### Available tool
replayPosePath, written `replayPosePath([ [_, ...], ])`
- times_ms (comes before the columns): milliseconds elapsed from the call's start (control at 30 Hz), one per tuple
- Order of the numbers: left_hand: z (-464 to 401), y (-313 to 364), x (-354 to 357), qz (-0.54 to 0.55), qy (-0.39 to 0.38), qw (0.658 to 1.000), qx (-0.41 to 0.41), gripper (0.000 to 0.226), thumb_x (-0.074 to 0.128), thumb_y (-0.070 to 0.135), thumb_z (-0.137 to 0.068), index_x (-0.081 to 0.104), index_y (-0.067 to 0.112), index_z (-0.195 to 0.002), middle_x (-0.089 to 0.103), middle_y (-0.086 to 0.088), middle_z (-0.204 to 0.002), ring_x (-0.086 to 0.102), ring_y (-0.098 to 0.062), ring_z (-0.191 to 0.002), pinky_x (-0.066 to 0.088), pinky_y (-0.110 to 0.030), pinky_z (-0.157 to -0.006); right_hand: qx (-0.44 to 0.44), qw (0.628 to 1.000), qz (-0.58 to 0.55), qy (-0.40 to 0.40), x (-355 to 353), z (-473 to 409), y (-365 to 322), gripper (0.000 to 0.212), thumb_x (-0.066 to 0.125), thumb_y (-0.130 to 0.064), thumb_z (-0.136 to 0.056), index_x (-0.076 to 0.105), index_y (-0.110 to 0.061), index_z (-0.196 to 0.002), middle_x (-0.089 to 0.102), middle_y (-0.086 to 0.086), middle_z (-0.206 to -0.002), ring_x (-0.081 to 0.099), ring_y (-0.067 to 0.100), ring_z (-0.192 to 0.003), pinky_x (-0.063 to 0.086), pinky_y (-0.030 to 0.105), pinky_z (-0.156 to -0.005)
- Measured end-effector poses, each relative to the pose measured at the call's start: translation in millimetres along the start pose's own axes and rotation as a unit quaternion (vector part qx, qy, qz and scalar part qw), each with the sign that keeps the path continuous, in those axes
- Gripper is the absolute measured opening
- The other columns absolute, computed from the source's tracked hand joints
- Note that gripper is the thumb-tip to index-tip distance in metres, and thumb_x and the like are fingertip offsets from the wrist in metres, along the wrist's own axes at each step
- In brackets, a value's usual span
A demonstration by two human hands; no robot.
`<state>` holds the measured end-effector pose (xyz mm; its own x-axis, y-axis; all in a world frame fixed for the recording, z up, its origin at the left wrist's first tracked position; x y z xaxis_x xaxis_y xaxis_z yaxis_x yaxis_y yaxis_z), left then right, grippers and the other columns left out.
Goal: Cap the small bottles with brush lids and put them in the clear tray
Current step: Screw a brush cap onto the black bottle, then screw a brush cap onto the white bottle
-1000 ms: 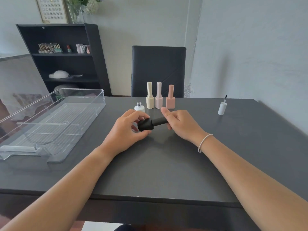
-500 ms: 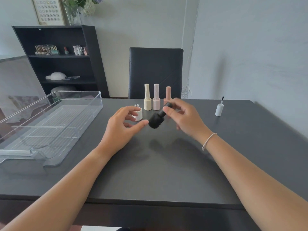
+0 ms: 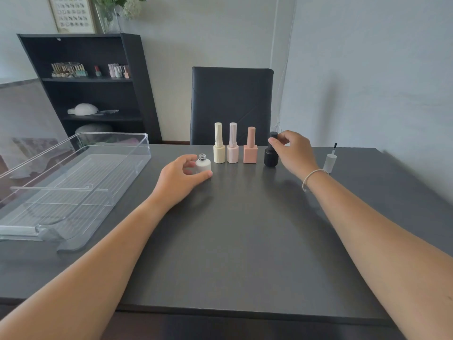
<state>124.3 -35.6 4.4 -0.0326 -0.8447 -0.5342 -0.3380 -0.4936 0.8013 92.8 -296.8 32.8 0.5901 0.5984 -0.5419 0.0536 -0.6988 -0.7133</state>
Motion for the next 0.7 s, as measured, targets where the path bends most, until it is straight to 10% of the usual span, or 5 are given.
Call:
replayPosePath([
  [467, -6.8, -3.1, 5.0, 0.016, 0.006, 1.000, 0.003, 0.029, 0.073, 0.029, -0.075, 0.057, 0.025, -0.099, 0.065, 0.005, -0.100, 0.061, -0.009, -0.088, 0.039, -0.015, -0.068, 0.008, 1.000, -0.010, 0.027, -3.1, 8.7, 4.9, 0.029, 0.053, -0.032, -0.089, 0.063, -0.014, -0.110, 0.059, -0.001, -0.090, 0.051, 0.012, -0.085, 0.036, 0.022, -0.075],
  [700, -3.4, -1.9, 5.9, 0.013, -0.001, 1.000, 0.022, 0.028, 0.072, 0.029, -0.075, 0.057, 0.028, -0.099, 0.064, 0.008, -0.096, 0.061, -0.009, -0.086, 0.041, -0.016, -0.071, 0.021, 0.956, -0.004, 0.293, -63.9, 32.2, 19.8, 0.033, 0.059, -0.040, -0.078, 0.053, -0.017, -0.100, 0.047, -0.001, -0.096, 0.048, 0.013, -0.080, 0.031, 0.022, -0.064],
])
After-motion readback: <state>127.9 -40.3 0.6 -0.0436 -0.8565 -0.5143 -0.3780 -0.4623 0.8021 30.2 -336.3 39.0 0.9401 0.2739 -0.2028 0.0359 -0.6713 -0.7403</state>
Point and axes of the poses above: each hand's wrist, its own z-axis away from the middle knuckle, its own x-axis out of the palm, y = z × x, the point moved 2 cm from there along -z, towards the middle knuckle
